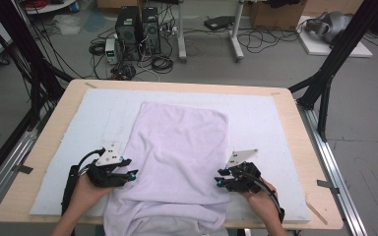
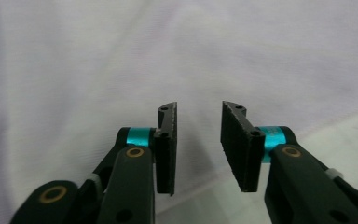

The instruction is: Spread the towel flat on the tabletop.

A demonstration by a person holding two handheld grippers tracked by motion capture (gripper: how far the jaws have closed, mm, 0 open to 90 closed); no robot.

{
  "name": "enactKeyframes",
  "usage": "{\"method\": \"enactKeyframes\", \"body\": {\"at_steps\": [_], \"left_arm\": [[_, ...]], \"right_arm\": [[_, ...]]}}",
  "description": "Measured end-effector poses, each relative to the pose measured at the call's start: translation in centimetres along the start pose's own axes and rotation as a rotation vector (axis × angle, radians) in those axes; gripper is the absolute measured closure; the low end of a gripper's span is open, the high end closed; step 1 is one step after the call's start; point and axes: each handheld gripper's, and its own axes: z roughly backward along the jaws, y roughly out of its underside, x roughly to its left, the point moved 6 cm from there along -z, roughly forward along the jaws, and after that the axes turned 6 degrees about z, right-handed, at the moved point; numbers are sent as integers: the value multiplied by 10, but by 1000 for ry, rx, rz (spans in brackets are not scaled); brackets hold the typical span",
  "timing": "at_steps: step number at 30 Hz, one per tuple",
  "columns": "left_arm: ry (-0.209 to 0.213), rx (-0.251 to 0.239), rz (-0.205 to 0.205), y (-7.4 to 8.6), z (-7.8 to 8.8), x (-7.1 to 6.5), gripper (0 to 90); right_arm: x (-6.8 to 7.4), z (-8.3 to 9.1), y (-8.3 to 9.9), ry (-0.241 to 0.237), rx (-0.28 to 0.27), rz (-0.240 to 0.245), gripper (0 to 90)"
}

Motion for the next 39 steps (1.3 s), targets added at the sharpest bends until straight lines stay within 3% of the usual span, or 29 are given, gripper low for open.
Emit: {"method": "enactKeyframes", "body": {"at_steps": [2,4,6,8,9,11,12,14,16,23,24,26,29,31,33,35,39], "left_arm": [[-3,21,38,0,-7,7,524],[-9,72,83,2,-15,12,524],[-22,89,77,4,-20,15,564],[-50,98,106,2,-21,18,661],[-56,102,119,0,-21,19,723],[-49,109,111,-1,-22,19,856],[-54,107,101,-2,-23,19,867],[-66,86,92,-5,-24,20,875],[-78,65,88,-13,-24,23,876],[-176,-93,110,-55,-26,46,876],[-198,-99,107,-57,-28,51,875],[-189,-87,130,-57,-33,57,864],[-184,-73,148,-53,-32,61,735],[-182,-87,127,-53,-22,59,664],[-161,-109,105,-53,-10,52,614],[-132,-112,77,-51,-1,43,551],[-83,-83,15,-30,10,19,489]], "right_arm": [[-11,-3,2,15,9,-19,618],[-19,-10,5,24,32,-43,585],[-23,-14,4,3,18,-71,598],[-26,-15,3,18,21,-45,713],[-26,-15,3,11,22,-40,832],[-28,-15,2,-14,25,-49,873],[-30,-15,1,-14,35,-48,875],[-34,-12,-3,36,66,-26,876],[-43,-8,-10,60,57,-26,877],[-85,2,-36,156,42,-47,876],[-90,1,-38,161,40,-56,875],[-98,-5,-39,167,50,-69,858],[-104,-12,-34,183,73,-86,740],[-102,-4,-35,171,34,-99,714],[-94,8,-41,156,-24,-78,695],[-78,20,-47,101,-71,-57,663],[-32,26,-41,46,-52,43,622]]}}
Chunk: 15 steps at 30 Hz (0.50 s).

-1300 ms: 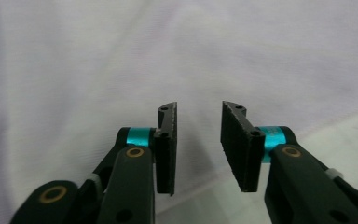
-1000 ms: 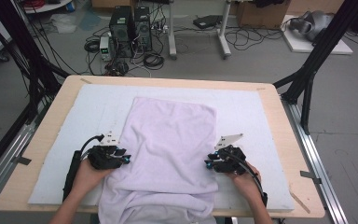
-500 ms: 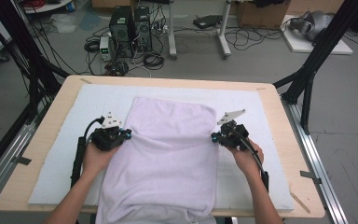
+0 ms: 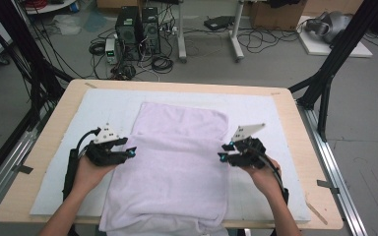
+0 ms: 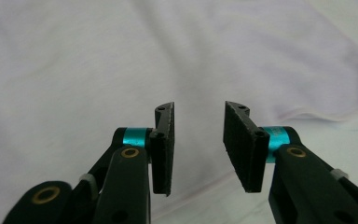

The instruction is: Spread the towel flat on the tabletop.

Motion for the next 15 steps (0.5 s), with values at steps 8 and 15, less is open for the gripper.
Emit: {"method": "enactKeyframes", "body": {"at_steps": [8,15], "left_arm": [[57,102,-41,44,-3,-16,539],[107,124,-37,51,-9,-21,872]], "right_arm": [[49,-13,39,-101,50,15,574],[44,-28,50,-163,79,-47,874]]}}
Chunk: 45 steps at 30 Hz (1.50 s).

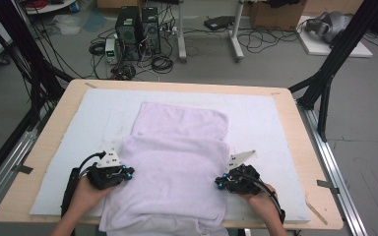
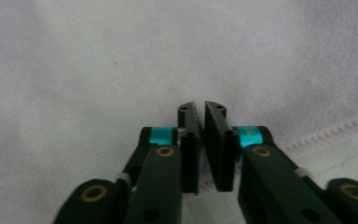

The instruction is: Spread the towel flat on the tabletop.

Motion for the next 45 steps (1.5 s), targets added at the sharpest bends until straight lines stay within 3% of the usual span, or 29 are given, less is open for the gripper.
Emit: {"method": "enactKeyframes", "body": {"at_steps": [1,3,5,8,11,13,16,19,23,27,32,36,38,40,41,43,45], "left_arm": [[-5,-4,2,-1,0,0,875],[-16,-40,11,-8,3,1,879],[-28,-84,25,-18,8,4,879],[-80,-141,29,-37,12,12,879],[-129,-172,42,-50,10,25,879],[-136,-168,63,-51,4,33,879],[-131,-123,81,-46,-8,38,871],[-130,-142,88,-48,-4,37,781],[-131,-155,67,-47,8,31,662],[-123,-152,43,-40,14,21,600],[-62,-137,17,-27,13,5,537],[-54,-63,15,-15,2,6,499],[-47,-27,2,-11,-3,7,562],[-58,-14,-30,-10,-7,5,671],[-62,-17,-37,-10,-7,4,709],[-52,-25,-37,-10,-8,4,748],[-57,-32,-31,-11,-7,6,838]], "right_arm": [[-2,0,-1,3,9,-4,878],[-4,4,-6,54,27,16,881],[-11,11,-15,90,8,22,881],[-26,22,-31,163,6,41,881],[-45,24,-42,207,-2,18,879],[-56,18,-42,217,4,-1,875],[-67,3,-37,214,44,-27,852],[-72,-5,-34,217,50,-48,716],[-58,15,-43,208,-53,-28,644],[-25,33,-45,179,-113,53,635],[7,29,-34,106,-86,101,607],[13,13,-26,60,-36,118,517],[9,1,-23,63,9,115,519],[5,-12,-18,39,44,103,581],[3,-15,-18,21,30,91,609],[-1,-14,-17,0,10,69,740],[-2,-13,-18,-23,27,56,860]]}}
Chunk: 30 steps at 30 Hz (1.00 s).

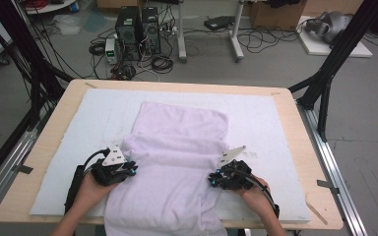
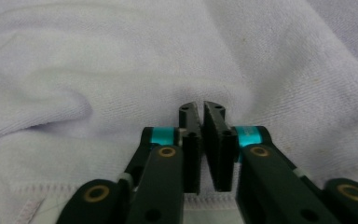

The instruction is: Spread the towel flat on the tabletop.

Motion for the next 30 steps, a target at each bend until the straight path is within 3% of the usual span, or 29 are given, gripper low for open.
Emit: {"method": "enactKeyframes", "body": {"at_steps": [2,4,9,13,14,17,21,24,27,30], "left_arm": [[-7,-10,5,-1,2,2,863],[-17,-37,14,-4,6,3,867],[-59,-107,33,-17,16,9,868],[-68,-73,69,-16,5,16,856],[-70,-61,72,-14,3,16,840],[-67,-69,84,-13,7,16,681],[-59,-120,92,-17,21,16,569],[-34,-134,66,-17,31,8,546],[-9,-126,46,-11,34,-2,533],[21,-100,21,-1,33,-12,529]], "right_arm": [[-1,0,-3,20,31,26,873],[-4,5,-10,73,51,51,873],[-25,22,-33,145,24,44,870],[-44,1,-27,175,113,25,841],[-47,-7,-24,164,131,19,833],[-51,-2,-23,156,71,-14,726],[-40,19,-27,186,19,9,644],[-23,33,-26,190,-40,47,640],[-4,40,-18,167,-76,55,643],[11,35,-3,115,-79,54,652]]}}
